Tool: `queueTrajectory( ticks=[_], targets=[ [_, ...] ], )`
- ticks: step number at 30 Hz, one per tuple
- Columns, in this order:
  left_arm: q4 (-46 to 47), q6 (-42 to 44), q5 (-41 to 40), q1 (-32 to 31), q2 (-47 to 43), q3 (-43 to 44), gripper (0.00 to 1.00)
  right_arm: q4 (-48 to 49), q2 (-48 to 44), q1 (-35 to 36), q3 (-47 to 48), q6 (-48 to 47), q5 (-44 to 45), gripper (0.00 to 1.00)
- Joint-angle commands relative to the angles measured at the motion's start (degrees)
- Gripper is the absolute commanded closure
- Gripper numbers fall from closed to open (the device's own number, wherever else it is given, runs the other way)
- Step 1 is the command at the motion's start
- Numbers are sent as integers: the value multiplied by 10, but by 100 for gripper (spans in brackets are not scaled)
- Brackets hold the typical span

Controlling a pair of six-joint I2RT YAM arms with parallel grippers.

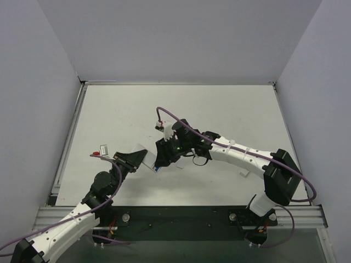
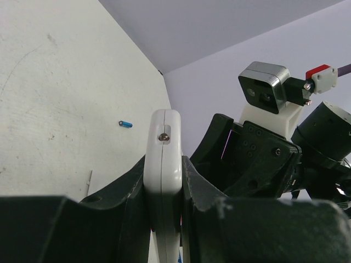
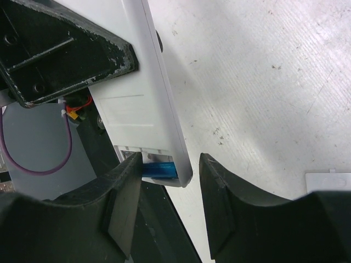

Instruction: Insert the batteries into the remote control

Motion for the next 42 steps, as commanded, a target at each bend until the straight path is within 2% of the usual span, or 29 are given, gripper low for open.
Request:
queueTrajectory(
  ticks=[1,5,12,15,23,27,31,36,38,42],
  targets=[
    [78,-18,5,-2,-2,20,100,16,-28,-7,-18,10,-17,59],
    [78,-19,1,-3,-1,8,100,49,-59,-23,-29,32,-33,50],
    [92,-26,-3,-3,0,5,100,96,-73,-41,-56,66,-90,49],
    [100,-27,-2,-3,3,5,100,146,-72,-42,-70,82,-125,48],
    [120,-37,-10,-3,7,5,100,156,-59,-43,-80,89,-156,48],
    [127,-39,-11,-3,10,6,100,177,-56,-46,-91,102,-169,52],
    [135,-41,-11,-3,13,8,100,190,-49,-52,-97,110,-171,61],
    [144,-40,-5,-3,21,12,100,213,-41,-54,-103,126,-172,67],
    [149,-40,-3,-3,24,12,100,215,-37,-54,-104,127,-169,72],
    [152,-41,-3,-3,25,14,100,196,-33,-53,-102,116,-156,75]
  ],
)
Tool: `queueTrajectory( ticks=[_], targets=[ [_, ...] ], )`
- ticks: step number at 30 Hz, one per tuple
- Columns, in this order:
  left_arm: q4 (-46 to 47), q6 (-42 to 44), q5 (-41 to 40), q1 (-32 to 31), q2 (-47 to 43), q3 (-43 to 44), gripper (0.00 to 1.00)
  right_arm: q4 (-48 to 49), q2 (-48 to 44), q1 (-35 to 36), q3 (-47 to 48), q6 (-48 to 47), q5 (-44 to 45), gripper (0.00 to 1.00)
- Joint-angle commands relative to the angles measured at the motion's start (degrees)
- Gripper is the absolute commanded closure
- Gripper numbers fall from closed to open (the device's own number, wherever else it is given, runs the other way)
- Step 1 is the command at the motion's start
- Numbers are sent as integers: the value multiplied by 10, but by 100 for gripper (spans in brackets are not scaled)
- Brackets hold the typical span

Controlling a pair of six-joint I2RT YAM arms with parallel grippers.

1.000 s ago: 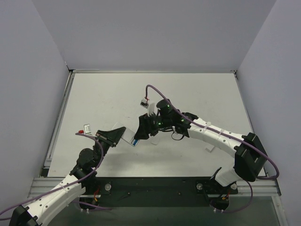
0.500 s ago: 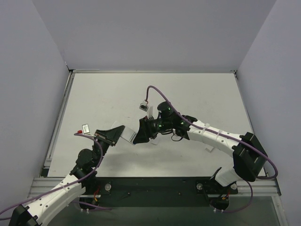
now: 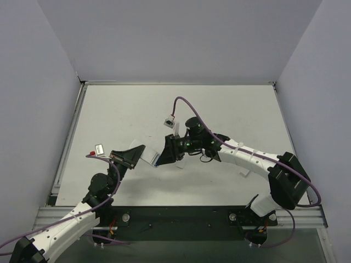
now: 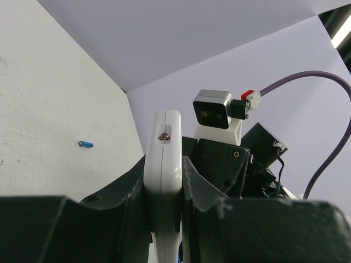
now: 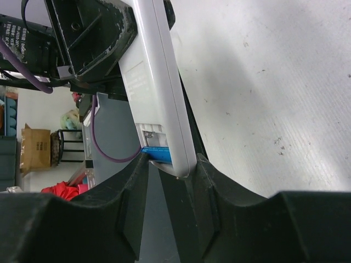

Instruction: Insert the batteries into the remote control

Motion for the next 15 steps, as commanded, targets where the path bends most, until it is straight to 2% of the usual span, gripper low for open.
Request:
queueTrajectory(
  ticks=[1,9,15],
  targets=[
    [48,-6,5,-2,4,14,100,14,14,5,-2,-29,29,75],
    [58,-3,11,-2,13,17,100,-78,16,31,24,-88,115,79],
    [63,-4,12,-3,14,17,100,-86,17,34,18,-82,170,88]
  ],
)
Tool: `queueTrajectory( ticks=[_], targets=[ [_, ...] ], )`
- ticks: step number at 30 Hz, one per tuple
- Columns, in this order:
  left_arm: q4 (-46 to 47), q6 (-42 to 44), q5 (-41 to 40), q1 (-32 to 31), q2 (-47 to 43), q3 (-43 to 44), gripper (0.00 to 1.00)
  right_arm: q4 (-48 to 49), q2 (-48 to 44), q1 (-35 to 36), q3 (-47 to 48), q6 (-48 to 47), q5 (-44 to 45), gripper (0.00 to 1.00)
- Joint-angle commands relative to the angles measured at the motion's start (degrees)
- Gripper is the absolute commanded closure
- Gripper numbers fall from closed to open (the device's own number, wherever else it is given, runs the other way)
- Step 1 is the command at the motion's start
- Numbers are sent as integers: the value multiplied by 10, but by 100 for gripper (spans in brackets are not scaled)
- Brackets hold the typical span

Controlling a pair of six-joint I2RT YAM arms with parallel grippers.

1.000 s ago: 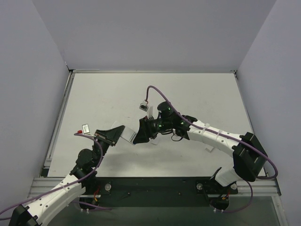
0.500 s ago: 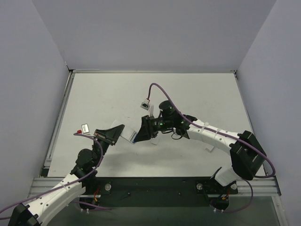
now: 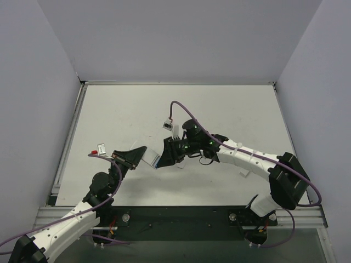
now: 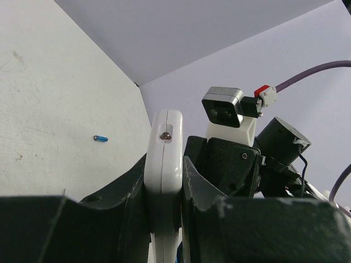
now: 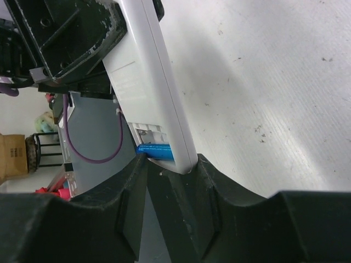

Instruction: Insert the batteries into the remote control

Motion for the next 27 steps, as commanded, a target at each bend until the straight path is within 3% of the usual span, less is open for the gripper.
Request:
queueTrajectory(
  ticks=[1,7,17,20,21,27],
  targets=[
    [68,-29,2,-3,-2,18,100,-22,11,19,2,-40,130,90],
    [80,-32,11,-4,12,16,100,-4,-2,19,-13,-15,179,95],
    [101,-24,0,-10,21,-2,100,-7,-19,16,-14,-18,165,91],
    [63,-18,-16,-10,-11,-6,100,-29,-59,-6,-24,-31,161,80],
    [52,-16,-21,-9,-20,-6,100,-32,-69,-20,-28,-32,156,70],
    [37,-5,-41,-8,-50,-3,100,6,-135,-36,-60,12,106,41]
  ],
)
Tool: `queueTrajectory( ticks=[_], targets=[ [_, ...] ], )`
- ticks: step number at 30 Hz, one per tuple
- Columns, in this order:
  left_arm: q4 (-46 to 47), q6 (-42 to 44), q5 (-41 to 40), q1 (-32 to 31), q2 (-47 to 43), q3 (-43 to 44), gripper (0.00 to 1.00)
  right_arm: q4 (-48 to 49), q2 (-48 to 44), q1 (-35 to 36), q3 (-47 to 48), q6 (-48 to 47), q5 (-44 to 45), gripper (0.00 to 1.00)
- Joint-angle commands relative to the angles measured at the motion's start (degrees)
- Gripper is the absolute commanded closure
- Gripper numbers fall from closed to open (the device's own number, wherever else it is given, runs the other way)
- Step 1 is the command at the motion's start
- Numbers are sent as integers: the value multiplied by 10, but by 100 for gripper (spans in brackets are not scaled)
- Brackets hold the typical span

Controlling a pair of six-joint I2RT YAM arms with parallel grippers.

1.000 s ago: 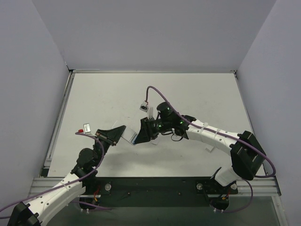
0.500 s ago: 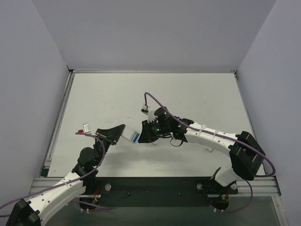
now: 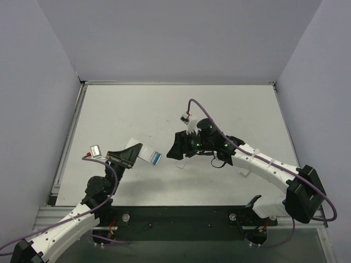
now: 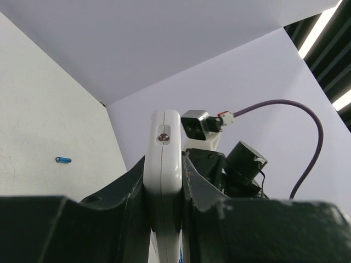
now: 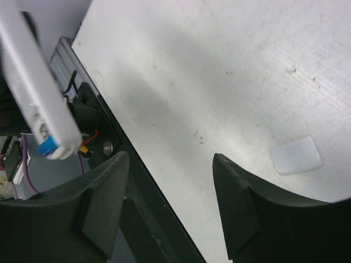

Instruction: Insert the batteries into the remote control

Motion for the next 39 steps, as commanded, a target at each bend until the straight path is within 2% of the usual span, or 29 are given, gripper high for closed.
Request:
queueTrajectory(
  ticks=[1,3,6,11,17,26,32,39],
  targets=[
    [8,13,-18,-1,0,-2,100,88,-53,-1,-22,47,-65,37],
    [24,14,-18,-1,11,4,100,136,-59,2,-40,80,-77,30],
    [54,13,-12,-1,39,10,100,187,-52,16,-37,108,-79,26],
    [83,9,-6,-1,69,18,100,200,-21,39,-23,127,-73,26],
    [87,13,-11,-1,69,27,100,205,2,46,-31,147,-65,33],
    [98,7,-15,-1,68,24,100,241,25,51,-37,172,-77,53],
    [99,7,-21,-1,66,22,100,251,28,54,-40,176,-86,60],
    [101,8,-28,-1,61,21,100,252,28,58,-41,175,-94,61]
  ],
)
